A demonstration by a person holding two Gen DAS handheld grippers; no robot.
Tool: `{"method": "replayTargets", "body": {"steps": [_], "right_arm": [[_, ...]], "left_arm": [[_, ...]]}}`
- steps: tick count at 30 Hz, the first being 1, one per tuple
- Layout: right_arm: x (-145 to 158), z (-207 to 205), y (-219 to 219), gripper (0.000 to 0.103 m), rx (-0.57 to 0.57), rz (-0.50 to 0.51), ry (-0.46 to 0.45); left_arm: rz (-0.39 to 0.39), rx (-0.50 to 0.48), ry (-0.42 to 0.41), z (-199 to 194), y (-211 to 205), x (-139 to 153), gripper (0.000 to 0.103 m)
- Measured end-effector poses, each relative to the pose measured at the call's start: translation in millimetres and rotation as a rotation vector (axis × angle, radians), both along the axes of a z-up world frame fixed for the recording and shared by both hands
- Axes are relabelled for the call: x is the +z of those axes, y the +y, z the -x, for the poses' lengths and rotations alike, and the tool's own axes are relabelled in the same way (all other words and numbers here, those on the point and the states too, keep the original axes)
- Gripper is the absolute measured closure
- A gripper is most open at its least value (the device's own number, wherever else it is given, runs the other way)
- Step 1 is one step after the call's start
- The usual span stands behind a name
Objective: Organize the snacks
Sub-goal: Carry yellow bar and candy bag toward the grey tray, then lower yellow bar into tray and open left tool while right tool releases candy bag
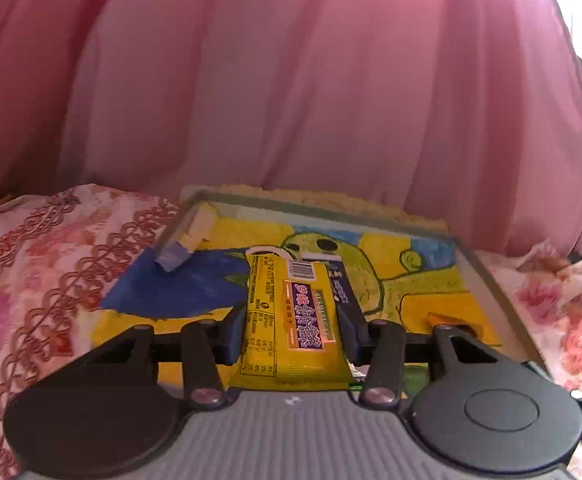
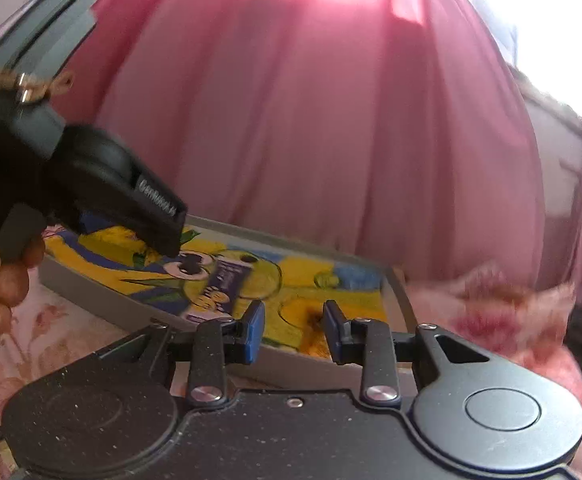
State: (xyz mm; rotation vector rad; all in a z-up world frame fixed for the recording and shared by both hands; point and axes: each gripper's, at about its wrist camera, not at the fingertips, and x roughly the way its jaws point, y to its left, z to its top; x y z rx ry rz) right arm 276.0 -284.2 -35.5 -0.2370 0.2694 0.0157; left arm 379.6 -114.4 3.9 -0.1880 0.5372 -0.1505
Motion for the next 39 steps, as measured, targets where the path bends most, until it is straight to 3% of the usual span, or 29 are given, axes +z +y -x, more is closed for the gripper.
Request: {"method": "replayTargets", "body": {"steps": [6,11,18,28,31,39], "right_arm": [[6,-5,-22,0.056,-0.030,-0.124,0.028],[5,-2,-30,0.048,-0.041,-0.156,0.032],[5,-3,-34,0.027,-0.045,-0.181,0.042],[14,9,-48,0.002,-0.066,-0.243,0.021],[16,17,-55,0.001,-0.064,-0.270,0.016],[14,39,-66,0.001,-0.078,-0.329,0.040]], "left_arm": [[-0.008,0.035,0.071,-23,-7,-14,0.052],[-0.013,0.064,0.100,-35,-9,-20,0.052],[-0.003,0.083,0.129,-40,-6,-28,0.049],[0.013,0.102,0.094,-19,0,-16,0.013],[0.031,0.104,0.069,-7,4,-11,0.004],[0.028,0.136,0.047,4,6,9,0.001]]}}
